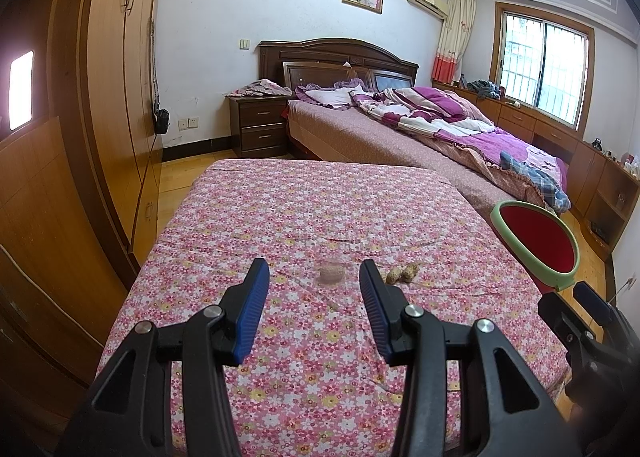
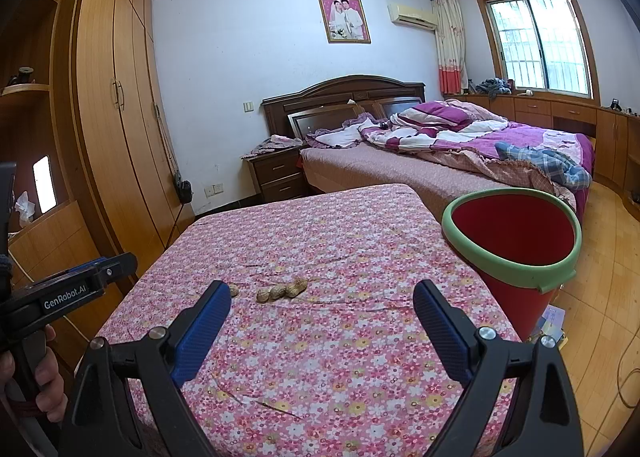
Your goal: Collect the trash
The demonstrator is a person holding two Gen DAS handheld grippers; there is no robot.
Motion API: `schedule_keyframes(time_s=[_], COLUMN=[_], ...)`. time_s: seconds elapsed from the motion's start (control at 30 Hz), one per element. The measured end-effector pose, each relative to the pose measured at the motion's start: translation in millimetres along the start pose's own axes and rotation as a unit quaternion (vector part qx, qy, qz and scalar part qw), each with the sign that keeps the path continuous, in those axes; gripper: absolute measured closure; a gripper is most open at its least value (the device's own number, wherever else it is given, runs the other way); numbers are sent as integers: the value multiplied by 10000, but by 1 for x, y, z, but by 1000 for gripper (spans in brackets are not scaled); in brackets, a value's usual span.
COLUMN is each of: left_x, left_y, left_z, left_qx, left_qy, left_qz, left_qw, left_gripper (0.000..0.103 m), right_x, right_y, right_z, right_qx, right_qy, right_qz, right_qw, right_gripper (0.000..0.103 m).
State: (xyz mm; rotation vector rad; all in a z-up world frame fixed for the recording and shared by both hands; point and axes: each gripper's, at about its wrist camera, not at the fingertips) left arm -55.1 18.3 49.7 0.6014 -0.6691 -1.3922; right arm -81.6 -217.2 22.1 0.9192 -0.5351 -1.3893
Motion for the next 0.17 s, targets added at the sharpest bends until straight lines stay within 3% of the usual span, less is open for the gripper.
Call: schedule_keyframes(time_s=[0.17], left_x=[1], left_y=[0], left_z=[0], left_qx=[0], left_qy=[-1], left_qz=[4], left_qw=[10000], left_gripper=[56], right_x=[0], right_y=[0], right_z=[0], right_qx=[1], right_qy=[0], right_qz=[-1], right_qw=[10000], right_gripper=[9])
Point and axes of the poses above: each gripper's, at about its wrist camera, not at the fingertips, and z roughly against the way its jaws point, x to its right, y to its top, and after that the axes turned 11 degrees about -x, right-handed
